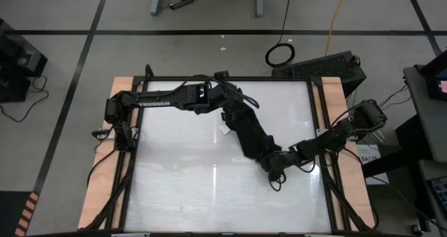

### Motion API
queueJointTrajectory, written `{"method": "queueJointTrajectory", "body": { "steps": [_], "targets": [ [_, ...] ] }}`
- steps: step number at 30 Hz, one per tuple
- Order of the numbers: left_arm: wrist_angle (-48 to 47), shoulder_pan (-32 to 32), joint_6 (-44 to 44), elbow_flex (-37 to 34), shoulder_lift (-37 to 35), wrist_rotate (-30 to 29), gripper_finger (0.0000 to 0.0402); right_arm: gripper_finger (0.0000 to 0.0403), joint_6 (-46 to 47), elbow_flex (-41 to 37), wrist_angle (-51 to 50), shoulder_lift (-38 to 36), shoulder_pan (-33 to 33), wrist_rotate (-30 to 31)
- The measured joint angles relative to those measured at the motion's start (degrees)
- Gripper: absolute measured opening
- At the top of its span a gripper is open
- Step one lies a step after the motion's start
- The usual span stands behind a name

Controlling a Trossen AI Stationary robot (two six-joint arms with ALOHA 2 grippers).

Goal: Roll towel
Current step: Roll the towel

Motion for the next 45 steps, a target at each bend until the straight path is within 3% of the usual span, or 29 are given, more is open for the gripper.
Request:
{"method": "queueJointTrajectory", "body": {
  "steps": [3, 10, 16, 25, 33, 39, 45],
  "targets": [
    [-1.19, 0.00, -0.02, 0.01, -0.02, -0.01, 0.0008, 0.0010, -0.74, 0.74, 0.20, -0.08, 0.02, 0.04],
    [-6.37, -0.48, -0.21, -0.04, -0.26, -3.14, 0.0008, 0.0003, -3.08, 4.65, -0.67, -3.26, 1.97, 0.08],
    [-10.93, -2.16, -0.02, -0.05, -2.83, -8.90, 0.0008, 0.0001, -5.91, 10.01, -9.63, -15.43, 5.71, 1.12],
    [-12.59, -6.18, -3.09, -0.05, -14.23, -12.36, 0.0008, 0.0001, -12.05, 20.37, -18.73, -35.25, 12.94, 8.71],
    [-12.27, -10.59, -7.96, -0.03, -24.79, -13.10, 0.0008, 0.0000, -20.83, 25.19, -19.54, -45.93, 15.06, 17.65],
    [-12.69, -9.51, -7.16, 0.01, -26.31, -17.47, 0.0008, 0.0000, -30.20, 25.34, -19.65, -50.45, 13.96, 28.72],
    [-5.17, -4.40, 0.51, -0.06, -24.66, -16.90, 0.0008, 0.0000, -38.93, 25.34, -17.10, -54.64, 10.91, 28.65]
  ]
}}
